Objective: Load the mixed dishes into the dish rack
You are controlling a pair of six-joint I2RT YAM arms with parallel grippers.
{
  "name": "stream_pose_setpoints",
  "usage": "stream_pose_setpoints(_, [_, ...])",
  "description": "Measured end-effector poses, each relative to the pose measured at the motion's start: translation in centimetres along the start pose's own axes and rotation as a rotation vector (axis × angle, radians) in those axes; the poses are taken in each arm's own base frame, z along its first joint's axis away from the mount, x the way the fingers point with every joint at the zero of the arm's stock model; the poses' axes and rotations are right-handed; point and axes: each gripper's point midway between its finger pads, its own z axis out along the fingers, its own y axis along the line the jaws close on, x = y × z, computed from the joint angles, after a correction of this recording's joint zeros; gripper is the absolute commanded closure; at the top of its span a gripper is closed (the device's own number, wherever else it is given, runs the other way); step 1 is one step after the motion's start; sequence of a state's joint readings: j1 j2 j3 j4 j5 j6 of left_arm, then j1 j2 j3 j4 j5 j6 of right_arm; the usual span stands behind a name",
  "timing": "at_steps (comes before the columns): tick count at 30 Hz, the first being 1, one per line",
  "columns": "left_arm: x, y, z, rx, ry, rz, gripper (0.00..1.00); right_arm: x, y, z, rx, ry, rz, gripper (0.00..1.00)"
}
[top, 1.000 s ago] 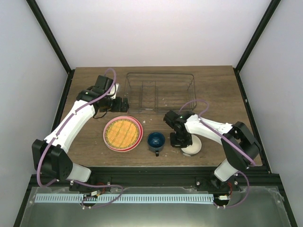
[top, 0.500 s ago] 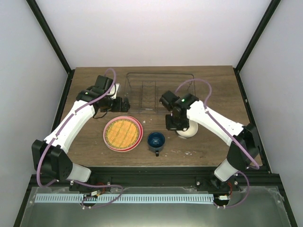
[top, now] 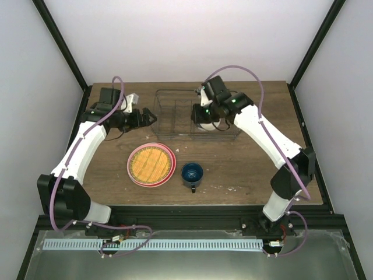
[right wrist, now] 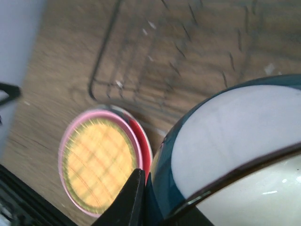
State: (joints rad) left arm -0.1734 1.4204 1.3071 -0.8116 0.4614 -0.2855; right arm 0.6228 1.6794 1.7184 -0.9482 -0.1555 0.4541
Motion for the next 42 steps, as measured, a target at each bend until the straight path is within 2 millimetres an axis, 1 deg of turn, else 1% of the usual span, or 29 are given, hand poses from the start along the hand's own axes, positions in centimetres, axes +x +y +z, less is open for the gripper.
stream_pose_setpoints(1, [-0.4, -0.4, -0.1, 0.037, -0.010, -0.013, 0.00, -0.9, 0.0, 0.3, -0.034, -0.019, -0.002, 0.99])
stream_pose_setpoints(4, [-1.9, -1.8, -0.2, 0.147, -0.054, -0.039, 0.00, -4.6, 0.2, 0.7, -0.173, -0.101, -0.004, 0.99])
stream_pose_setpoints(5, [-2.6, -2.4, -0.2, 0.198, -0.077, -0.049, 0.00, -5.7, 0.3, 0.7, -0.218, -0.128, -0.011, 0.99])
stream_pose_setpoints(7, [-3.2, -3.4, 0.1, 0.282, -0.101, -0.068, 0.00, -7.5, 0.6, 0.4, -0.307, -0.175, -0.023, 0.99])
stream_pose_setpoints(9, [-3.5, -4.1, 0.6, 0.368, -0.118, -0.094, 0.00, -8.8, 1.1, -0.1, -0.398, -0.219, -0.043, 0.99])
stream_pose_setpoints(11, [-3.8, -4.6, 1.4, 0.443, -0.124, -0.130, 0.00, -9.5, 2.0, -0.7, -0.497, -0.250, -0.063, 0.99])
stream_pose_setpoints(14, [-4.2, -4.8, 2.5, 0.525, -0.131, -0.174, 0.00, -9.7, 3.2, -1.2, -0.646, -0.275, -0.079, 0.99])
stream_pose_setpoints(18, [-5.6, -5.3, 3.5, 0.663, -0.182, -0.227, 0.00, -8.9, 4.4, -1.7, -0.832, -0.277, -0.068, 0.99])
stream_pose_setpoints(20, [-6.5, -5.4, 3.8, 0.742, -0.211, -0.269, 0.00, -8.6, 4.7, -2.2, -0.913, -0.285, -0.061, 0.99])
stream_pose_setpoints(24, [-7.5, -5.1, 4.6, 0.871, -0.239, -0.382, 0.02, -8.2, 5.0, -3.8, -1.043, -0.315, -0.056, 0.99])
stream_pose_setpoints(26, [-7.8, -4.9, 4.7, 0.937, -0.251, -0.430, 0.02, -8.3, 5.0, -4.6, -1.103, -0.340, -0.056, 0.99])
stream_pose_setpoints(29, [-8.1, -5.0, 4.2, 1.003, -0.261, -0.472, 0.01, -8.6, 4.9, -5.4, -1.182, -0.375, -0.049, 0.99])
stream_pose_setpoints(32, [-8.6, -5.8, 2.6, 1.063, -0.287, -0.462, 0.00, -8.7, 4.5, -5.5, -1.259, -0.391, -0.012, 0.99])
stream_pose_setpoints(36, [-9.3, -7.0, 1.2, 1.117, -0.300, -0.447, 0.00, -8.7, 3.7, -3.9, -1.312, -0.348, 0.100, 0.99])
stream_pose_setpoints(39, [-9.8, -8.6, 0.5, 1.157, -0.294, -0.427, 0.00, -8.7, 3.1, -2.6, -1.326, -0.316, 0.179, 0.99])
stream_pose_setpoints(42, [-9.6, -10.3, 0.3, 1.188, -0.268, -0.416, 0.00, -8.8, 3.1, -2.5, -1.340, -0.299, 0.220, 0.99])
